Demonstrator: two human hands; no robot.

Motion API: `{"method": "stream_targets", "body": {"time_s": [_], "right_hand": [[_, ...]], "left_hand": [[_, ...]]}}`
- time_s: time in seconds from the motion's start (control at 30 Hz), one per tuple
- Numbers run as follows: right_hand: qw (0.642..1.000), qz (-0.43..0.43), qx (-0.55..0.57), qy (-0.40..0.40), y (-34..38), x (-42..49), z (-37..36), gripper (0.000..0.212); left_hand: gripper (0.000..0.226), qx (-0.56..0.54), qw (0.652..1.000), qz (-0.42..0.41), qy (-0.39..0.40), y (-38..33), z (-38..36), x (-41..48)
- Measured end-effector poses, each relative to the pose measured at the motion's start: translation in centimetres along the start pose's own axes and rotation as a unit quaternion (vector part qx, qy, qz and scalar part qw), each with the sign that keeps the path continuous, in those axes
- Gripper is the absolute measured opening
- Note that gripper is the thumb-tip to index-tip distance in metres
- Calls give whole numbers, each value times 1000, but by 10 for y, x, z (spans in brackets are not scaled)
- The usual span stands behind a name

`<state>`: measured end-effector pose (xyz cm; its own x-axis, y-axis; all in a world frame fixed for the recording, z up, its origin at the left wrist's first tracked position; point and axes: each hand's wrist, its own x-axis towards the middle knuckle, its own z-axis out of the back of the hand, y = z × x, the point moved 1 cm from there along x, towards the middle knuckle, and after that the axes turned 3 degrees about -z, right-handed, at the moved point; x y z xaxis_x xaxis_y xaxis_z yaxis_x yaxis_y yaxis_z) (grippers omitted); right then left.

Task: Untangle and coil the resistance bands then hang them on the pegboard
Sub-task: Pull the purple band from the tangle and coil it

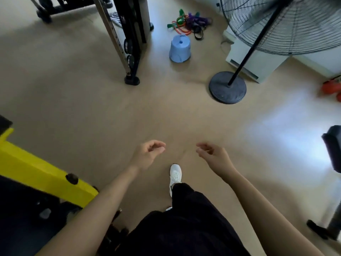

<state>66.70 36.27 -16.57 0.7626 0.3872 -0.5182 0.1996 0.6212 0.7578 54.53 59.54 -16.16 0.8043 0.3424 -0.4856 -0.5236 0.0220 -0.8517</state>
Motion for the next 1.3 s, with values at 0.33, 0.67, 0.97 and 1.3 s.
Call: {"method": "stream_targets", "body": {"time_s": [0.33, 0.67, 0.97, 1.3], "right_hand": [[997, 48, -48, 36, 122, 166, 8, 15], [998, 22, -52, -6, 244, 328, -24, 22], [999, -19, 3, -40, 352, 460, -26, 25], [997, -61, 13, -33, 416, 643, 10, 19]], "left_hand": [[15, -36, 997, 34, -57, -62, 74, 143], [15, -31, 1000, 6, 0, -125, 186, 331], [16, 30, 998, -39, 27, -211, 292, 499], [17, 79, 995, 36, 48, -272, 322, 676]]}}
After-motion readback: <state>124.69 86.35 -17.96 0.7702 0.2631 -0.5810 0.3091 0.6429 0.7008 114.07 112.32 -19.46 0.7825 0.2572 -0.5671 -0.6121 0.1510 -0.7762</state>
